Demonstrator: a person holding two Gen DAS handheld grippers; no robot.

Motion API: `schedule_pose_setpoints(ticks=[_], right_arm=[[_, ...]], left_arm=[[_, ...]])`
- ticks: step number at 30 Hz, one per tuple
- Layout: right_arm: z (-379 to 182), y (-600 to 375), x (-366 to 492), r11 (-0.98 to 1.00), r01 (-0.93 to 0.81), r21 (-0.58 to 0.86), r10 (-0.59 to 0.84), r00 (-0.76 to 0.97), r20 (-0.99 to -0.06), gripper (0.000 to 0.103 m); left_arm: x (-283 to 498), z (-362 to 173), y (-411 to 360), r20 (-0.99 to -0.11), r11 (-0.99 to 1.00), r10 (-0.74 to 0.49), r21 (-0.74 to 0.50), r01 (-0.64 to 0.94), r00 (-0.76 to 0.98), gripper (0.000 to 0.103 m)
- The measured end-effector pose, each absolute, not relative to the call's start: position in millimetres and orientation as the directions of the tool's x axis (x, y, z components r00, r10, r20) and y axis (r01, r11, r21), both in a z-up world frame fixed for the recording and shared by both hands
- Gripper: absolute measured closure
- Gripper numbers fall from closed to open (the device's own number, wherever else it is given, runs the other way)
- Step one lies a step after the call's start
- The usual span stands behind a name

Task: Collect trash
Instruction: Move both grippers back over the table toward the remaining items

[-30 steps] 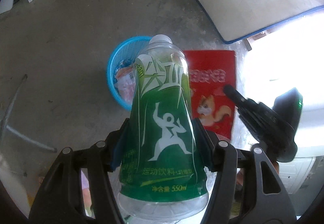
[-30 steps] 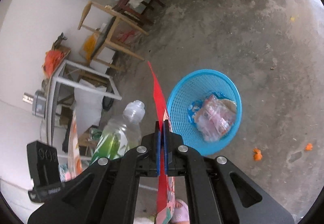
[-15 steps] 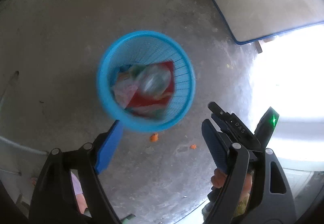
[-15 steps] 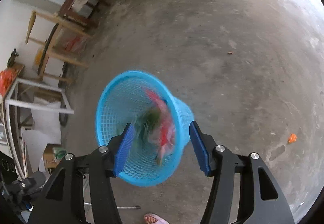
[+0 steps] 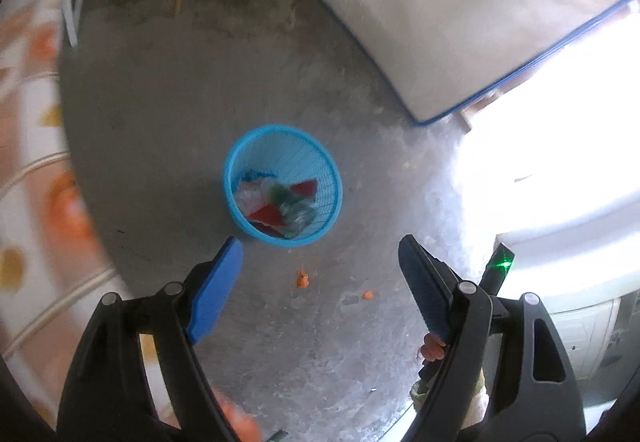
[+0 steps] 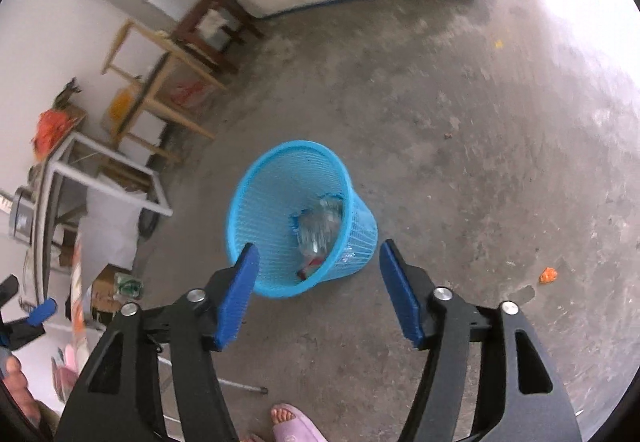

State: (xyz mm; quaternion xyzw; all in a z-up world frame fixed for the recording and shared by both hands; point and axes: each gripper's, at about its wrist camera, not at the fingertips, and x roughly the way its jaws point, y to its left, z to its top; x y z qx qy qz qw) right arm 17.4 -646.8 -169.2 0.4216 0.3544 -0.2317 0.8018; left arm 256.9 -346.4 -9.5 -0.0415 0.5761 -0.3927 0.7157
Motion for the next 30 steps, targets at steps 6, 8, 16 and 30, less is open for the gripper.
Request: schedule_pose_setpoints(ticks=[6, 8, 16, 30], right_arm=[[-118, -591, -2, 0.649, 0.590, 0.480, -0.076, 0.678, -0.731, 0.033], [-101, -570, -3, 0.696, 0.562, 0.447, -0.088, 0.685, -0.724, 0.027], [-34, -466, 24, 0.878, 0.391, 0.276, -0.090, 0.700, -0.708, 0.012], [67, -248, 63, 0.968, 0.164, -0.188, -0.246, 0.746, -0.618, 0.007]], left_arm=[[207, 51, -226, -0.718, 0.703, -0.660, -0.486, 0.520, 0.222, 0.020], [183, 62, -185, -0.697, 0.728, -0.649, -0.455, 0.513, 0.303, 0.020], [95, 69, -48, -0.654, 0.858, -0.513, -0.379, 0.346, 0.556, 0.017], [7, 46, 122, -0.674, 0.942, -0.240, -0.336, -0.001, 0.699, 0.009]])
